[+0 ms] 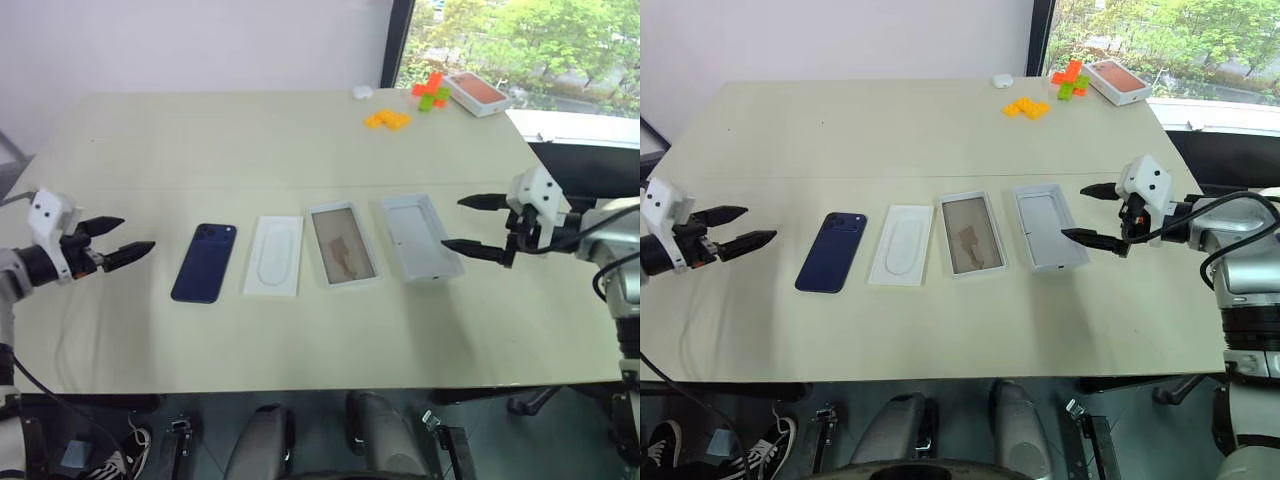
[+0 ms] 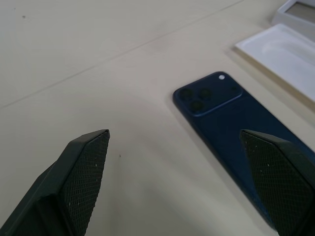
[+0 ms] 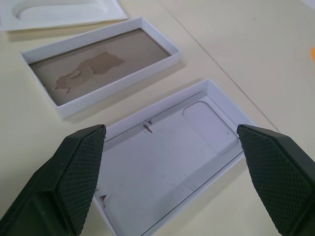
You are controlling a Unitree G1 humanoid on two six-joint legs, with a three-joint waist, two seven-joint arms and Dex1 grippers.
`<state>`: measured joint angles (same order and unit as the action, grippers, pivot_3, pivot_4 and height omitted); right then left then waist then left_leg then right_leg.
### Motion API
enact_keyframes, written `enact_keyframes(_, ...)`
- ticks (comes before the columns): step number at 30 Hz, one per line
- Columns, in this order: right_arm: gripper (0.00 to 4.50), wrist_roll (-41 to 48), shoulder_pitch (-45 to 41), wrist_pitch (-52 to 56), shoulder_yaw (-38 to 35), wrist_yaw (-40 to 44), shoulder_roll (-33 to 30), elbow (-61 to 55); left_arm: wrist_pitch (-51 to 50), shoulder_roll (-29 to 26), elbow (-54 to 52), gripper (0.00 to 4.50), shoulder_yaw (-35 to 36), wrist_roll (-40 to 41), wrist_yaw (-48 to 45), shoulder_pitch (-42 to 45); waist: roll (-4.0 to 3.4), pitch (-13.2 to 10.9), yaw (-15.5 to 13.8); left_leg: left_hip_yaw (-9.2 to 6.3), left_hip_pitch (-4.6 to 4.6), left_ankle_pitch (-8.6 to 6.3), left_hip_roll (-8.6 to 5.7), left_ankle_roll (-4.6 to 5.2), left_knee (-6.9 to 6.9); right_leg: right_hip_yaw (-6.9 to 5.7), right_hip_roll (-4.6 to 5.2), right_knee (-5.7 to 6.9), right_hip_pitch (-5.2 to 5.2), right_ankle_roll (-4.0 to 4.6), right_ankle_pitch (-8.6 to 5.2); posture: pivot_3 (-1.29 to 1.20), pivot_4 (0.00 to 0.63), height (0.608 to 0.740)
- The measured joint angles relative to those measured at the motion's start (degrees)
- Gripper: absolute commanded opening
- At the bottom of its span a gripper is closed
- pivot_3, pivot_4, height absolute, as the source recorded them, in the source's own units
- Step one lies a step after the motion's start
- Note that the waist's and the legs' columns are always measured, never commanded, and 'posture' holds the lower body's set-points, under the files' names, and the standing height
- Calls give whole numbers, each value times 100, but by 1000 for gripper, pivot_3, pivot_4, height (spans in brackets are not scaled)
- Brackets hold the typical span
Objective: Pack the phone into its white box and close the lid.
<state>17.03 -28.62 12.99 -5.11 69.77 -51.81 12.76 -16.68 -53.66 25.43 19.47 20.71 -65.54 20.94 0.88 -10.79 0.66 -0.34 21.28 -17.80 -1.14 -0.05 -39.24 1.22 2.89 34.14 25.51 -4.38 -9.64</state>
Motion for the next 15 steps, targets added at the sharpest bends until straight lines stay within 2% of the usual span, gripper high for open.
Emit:
enact_keyframes(5, 4500, -109, 66, -278, -18, 30, -138, 442, 184, -231, 137, 4449, 81, 27, -123, -26, 0, 0, 25, 4, -1, 0, 0, 0, 0, 1, 0, 0, 1, 0, 0, 0, 150, 740)
enact_keyframes(15, 4500, -290, 41, -800, -34, 57, -187, 1112, 239, -241, 176, 4449, 177, 55, -145, -235, -1, 0, 30, 5, -2, 0, 2, 0, 1, 2, -2, 1, 1, 0, 0, 0, 150, 740)
